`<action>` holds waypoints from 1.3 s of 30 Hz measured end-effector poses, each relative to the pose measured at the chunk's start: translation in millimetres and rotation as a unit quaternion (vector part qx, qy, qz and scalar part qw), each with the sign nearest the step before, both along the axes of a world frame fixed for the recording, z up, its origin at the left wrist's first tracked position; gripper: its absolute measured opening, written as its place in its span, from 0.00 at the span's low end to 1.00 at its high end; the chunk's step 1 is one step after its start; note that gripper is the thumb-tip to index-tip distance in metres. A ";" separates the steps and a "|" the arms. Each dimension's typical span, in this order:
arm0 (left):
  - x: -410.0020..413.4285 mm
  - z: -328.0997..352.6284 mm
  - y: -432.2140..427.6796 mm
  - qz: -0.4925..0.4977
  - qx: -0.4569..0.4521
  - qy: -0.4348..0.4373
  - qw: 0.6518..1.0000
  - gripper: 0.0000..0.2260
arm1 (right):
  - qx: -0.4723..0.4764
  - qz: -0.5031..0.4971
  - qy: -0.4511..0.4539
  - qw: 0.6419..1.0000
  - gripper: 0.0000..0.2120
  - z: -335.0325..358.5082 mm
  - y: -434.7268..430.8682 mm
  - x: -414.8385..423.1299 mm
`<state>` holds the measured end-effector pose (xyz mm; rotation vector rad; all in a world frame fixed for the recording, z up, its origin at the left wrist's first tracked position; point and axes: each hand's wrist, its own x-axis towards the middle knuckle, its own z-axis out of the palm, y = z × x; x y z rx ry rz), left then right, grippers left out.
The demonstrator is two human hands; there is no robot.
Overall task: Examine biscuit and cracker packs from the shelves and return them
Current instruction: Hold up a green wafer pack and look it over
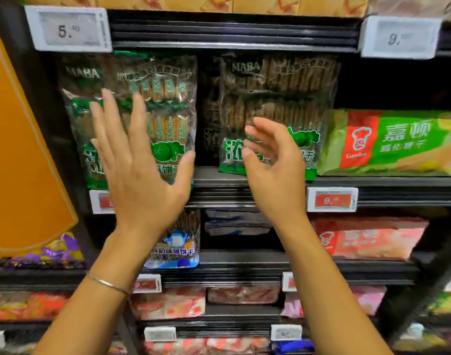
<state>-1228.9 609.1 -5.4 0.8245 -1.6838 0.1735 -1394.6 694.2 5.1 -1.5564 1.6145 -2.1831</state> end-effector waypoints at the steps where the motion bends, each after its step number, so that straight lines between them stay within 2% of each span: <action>1: -3.5 -7.9 2.4 -0.005 0.006 -0.026 1.000 0.42 | -0.022 -0.029 -0.002 0.999 0.18 1.5 6.1 -9.4; 4: -8.9 -21.3 -1.6 0.024 0.026 -0.082 0.996 0.47 | -0.058 -0.110 0.009 0.992 0.15 5.8 19.8 -33.4; 9: -21.7 -20.3 -13.8 0.062 0.028 -0.115 0.991 0.44 | -0.056 -0.163 0.000 0.985 0.15 8.4 26.2 -54.6; 15: -28.9 -18.9 -5.8 0.077 0.039 -0.066 0.994 0.45 | -0.035 -0.226 -0.001 0.974 0.21 4.3 25.5 -69.7; 17: -35.9 -16.6 8.1 0.055 -0.028 -0.022 0.998 0.41 | 0.008 -0.218 -0.005 0.976 0.23 2.8 24.9 -72.8; 19: -51.4 -14.0 23.4 -0.056 -0.099 -0.013 0.993 0.33 | 0.044 -0.215 0.004 0.976 0.25 1.7 25.1 -74.6; 20: -61.2 -13.0 29.7 -0.127 -0.071 -0.017 0.989 0.30 | 0.053 -0.215 0.008 0.975 0.25 2.3 25.6 -74.8; 22: -79.4 -6.5 37.5 -0.207 0.084 -0.025 0.974 0.34 | 0.061 -0.218 0.020 0.974 0.24 4.3 27.6 -75.0; 25: -97.7 3.2 30.0 -0.189 0.263 -0.016 0.946 0.43 | 0.075 -0.224 0.050 0.970 0.22 6.4 29.8 -75.1; 27: -102.0 11.6 23.2 -0.177 0.312 -0.016 0.933 0.41 | 0.086 -0.205 0.054 0.973 0.23 5.7 29.5 -77.0; 30: -98.1 14.2 27.7 -0.151 0.293 -0.013 0.944 0.37 | 0.090 -0.157 0.045 0.982 0.27 2.0 26.8 -80.7; 35: -84.0 6.3 49.6 -0.118 0.213 -0.007 0.970 0.37 | 0.012 -0.097 -0.020 0.995 0.29 -6.0 27.6 -81.6; 37: -77.5 4.1 60.8 -0.129 0.192 0.007 0.973 0.36 | -0.021 -0.081 -0.032 0.996 0.28 -4.7 33.0 -81.2; 39: -70.7 2.0 67.1 -0.172 0.208 0.046 0.962 0.36 | -0.045 -0.046 -0.052 0.997 0.25 -3.2 40.4 -81.5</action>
